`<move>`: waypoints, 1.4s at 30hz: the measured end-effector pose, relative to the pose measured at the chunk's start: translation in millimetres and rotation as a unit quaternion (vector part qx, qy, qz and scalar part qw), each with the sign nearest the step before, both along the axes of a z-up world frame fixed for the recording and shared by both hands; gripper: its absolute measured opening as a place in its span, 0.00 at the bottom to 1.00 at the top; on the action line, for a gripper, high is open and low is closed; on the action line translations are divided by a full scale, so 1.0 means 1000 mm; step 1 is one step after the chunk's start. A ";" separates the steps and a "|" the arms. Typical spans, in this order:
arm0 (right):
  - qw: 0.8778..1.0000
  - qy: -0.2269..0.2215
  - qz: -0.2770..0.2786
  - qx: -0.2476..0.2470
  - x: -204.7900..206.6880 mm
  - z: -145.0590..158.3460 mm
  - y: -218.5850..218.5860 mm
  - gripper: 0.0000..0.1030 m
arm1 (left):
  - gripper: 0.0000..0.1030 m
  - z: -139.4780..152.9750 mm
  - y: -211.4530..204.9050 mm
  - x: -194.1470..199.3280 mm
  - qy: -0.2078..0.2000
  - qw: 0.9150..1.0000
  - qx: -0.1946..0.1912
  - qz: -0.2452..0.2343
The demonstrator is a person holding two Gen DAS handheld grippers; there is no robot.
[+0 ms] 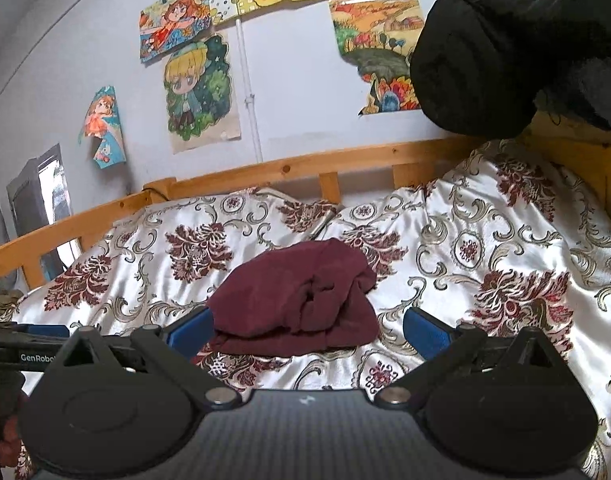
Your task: Fold small clothes
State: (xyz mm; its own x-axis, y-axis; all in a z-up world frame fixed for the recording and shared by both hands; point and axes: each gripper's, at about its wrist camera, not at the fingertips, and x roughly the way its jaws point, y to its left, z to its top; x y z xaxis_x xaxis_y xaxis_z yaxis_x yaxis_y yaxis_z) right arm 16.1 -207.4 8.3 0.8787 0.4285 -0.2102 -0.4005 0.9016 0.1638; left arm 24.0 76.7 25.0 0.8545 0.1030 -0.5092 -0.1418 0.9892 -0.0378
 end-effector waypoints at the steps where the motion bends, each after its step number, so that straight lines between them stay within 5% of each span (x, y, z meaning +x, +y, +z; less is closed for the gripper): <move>1: 1.000 0.000 0.000 0.000 0.000 0.000 0.000 1.00 | 0.99 -0.001 0.001 0.000 0.001 1.000 -0.001 0.001; 42: 1.000 0.013 0.004 0.010 0.000 -0.001 0.000 1.00 | 0.99 -0.001 -0.003 -0.001 0.004 1.000 0.001 0.000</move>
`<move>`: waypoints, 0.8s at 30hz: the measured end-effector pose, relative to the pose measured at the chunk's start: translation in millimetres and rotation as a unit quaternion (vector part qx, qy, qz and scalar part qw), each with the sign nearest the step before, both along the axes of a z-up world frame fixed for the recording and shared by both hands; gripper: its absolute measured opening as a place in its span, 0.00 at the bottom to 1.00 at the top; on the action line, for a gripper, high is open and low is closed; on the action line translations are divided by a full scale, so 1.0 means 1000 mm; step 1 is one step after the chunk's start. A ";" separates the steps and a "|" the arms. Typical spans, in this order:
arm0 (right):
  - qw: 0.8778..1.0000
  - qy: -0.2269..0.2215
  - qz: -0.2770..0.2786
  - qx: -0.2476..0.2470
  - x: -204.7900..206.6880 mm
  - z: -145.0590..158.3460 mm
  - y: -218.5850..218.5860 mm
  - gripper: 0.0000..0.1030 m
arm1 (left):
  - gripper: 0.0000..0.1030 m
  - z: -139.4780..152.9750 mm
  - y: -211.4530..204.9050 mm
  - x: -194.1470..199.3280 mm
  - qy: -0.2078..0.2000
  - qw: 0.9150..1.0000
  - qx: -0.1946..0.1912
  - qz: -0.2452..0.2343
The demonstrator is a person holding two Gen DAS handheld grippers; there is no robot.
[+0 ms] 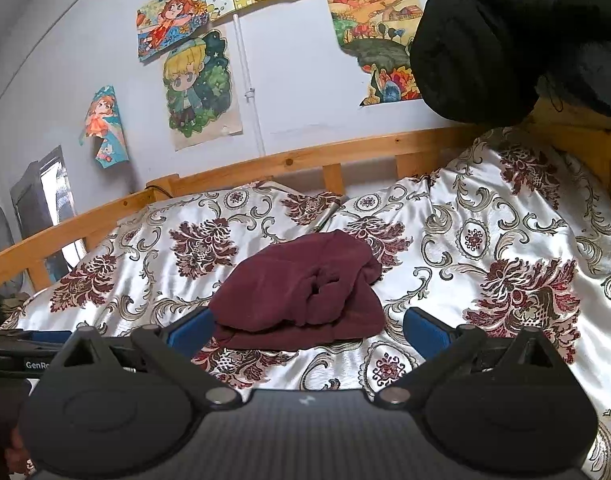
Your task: Fold small clothes
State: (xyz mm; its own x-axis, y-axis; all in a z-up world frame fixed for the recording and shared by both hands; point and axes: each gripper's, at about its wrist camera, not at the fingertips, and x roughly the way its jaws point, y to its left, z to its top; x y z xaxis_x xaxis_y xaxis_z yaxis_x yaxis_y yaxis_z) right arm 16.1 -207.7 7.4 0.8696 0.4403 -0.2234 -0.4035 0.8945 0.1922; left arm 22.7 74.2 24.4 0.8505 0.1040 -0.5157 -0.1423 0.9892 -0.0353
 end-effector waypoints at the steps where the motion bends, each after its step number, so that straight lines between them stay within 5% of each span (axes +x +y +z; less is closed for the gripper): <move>1: 1.000 0.000 -0.001 0.001 0.000 0.000 0.000 1.00 | 0.99 0.000 0.000 0.000 0.000 1.000 0.000 0.000; 24: 1.000 0.000 -0.008 0.008 0.000 0.001 -0.003 1.00 | 0.99 -0.003 -0.002 -0.001 0.005 1.000 -0.003 0.003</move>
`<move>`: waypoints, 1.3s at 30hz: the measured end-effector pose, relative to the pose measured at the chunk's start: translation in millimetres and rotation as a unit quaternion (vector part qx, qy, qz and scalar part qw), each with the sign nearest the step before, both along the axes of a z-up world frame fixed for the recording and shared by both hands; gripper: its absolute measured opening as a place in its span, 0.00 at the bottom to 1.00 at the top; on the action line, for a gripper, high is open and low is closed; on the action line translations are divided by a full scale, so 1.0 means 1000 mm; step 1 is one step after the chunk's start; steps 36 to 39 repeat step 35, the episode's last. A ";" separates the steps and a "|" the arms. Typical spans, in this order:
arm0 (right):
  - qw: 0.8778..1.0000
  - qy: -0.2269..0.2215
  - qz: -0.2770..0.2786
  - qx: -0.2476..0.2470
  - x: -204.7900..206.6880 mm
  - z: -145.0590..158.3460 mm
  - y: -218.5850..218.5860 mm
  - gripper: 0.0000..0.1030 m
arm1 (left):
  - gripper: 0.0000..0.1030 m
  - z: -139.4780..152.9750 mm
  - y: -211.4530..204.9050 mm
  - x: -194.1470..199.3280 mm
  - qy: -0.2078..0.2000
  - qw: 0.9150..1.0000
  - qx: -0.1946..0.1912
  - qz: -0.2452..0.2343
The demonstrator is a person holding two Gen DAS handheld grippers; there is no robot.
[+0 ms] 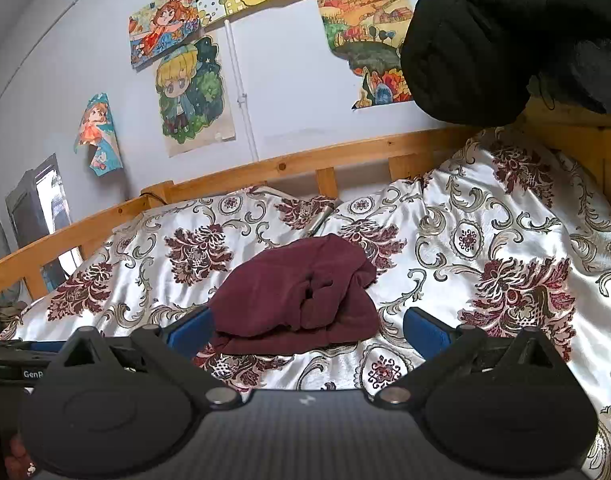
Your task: Fold small clothes
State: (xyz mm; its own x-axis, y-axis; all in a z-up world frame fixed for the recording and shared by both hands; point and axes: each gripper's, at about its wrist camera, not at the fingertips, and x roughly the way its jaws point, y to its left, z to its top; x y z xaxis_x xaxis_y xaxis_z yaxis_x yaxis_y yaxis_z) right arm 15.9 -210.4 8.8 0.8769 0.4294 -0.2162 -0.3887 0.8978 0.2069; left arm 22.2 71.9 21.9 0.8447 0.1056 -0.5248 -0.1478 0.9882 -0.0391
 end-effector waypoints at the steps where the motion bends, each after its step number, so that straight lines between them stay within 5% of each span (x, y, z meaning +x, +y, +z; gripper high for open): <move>1: 1.000 -0.001 0.000 -0.001 0.000 0.000 0.001 1.00 | 0.99 0.000 0.000 0.001 0.004 1.000 0.003 0.001; 9: 1.000 -0.001 -0.002 0.000 -0.001 0.001 0.000 1.00 | 0.99 -0.003 0.000 0.010 0.054 0.998 0.029 0.004; 39: 1.000 0.013 -0.016 -0.019 0.004 -0.004 0.000 1.00 | 0.99 -0.001 -0.001 0.011 0.062 0.998 0.028 -0.004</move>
